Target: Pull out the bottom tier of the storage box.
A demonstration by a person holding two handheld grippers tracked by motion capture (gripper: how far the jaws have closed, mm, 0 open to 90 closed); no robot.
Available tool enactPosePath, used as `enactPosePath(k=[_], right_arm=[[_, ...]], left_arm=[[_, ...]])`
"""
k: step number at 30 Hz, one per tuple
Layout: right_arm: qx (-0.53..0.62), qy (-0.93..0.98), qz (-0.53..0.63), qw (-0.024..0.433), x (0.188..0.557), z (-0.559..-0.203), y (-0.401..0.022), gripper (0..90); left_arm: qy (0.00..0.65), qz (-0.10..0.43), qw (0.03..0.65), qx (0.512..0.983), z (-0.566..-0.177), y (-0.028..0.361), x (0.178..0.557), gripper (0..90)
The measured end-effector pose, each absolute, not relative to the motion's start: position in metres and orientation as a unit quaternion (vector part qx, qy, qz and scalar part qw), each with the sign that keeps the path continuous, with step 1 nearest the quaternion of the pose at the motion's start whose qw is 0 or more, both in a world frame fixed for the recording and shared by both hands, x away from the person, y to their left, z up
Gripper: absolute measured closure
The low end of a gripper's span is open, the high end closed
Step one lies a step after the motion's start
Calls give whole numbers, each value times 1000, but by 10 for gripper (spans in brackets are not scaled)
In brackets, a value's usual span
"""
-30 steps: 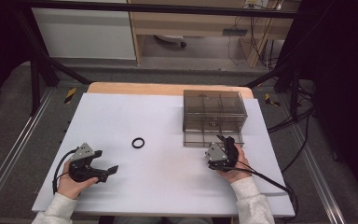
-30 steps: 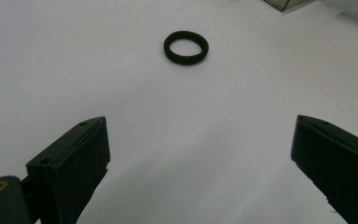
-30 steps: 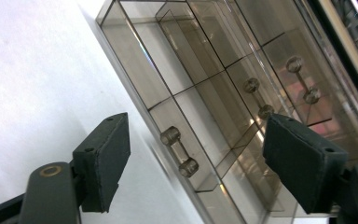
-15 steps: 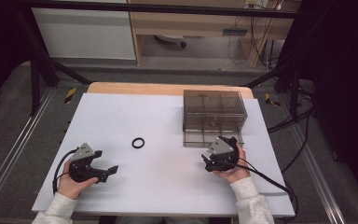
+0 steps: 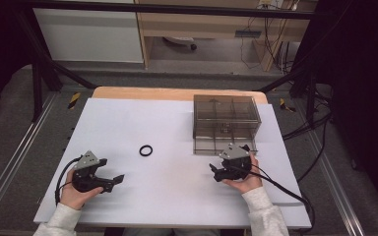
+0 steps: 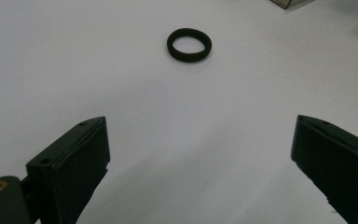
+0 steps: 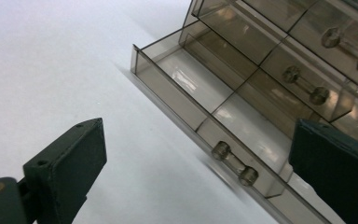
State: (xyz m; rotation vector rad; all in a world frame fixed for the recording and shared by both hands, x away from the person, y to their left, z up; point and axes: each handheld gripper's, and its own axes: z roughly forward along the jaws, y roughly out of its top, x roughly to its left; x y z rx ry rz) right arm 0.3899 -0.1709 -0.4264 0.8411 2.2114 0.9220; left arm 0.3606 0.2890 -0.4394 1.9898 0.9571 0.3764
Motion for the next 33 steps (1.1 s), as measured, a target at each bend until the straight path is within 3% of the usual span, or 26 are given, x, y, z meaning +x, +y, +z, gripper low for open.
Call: enactPosePath(k=[33], right_arm=[[323, 827, 397, 233, 397, -407, -130, 23]], left_arm=[[384, 150, 435, 800, -440, 290, 361, 42]])
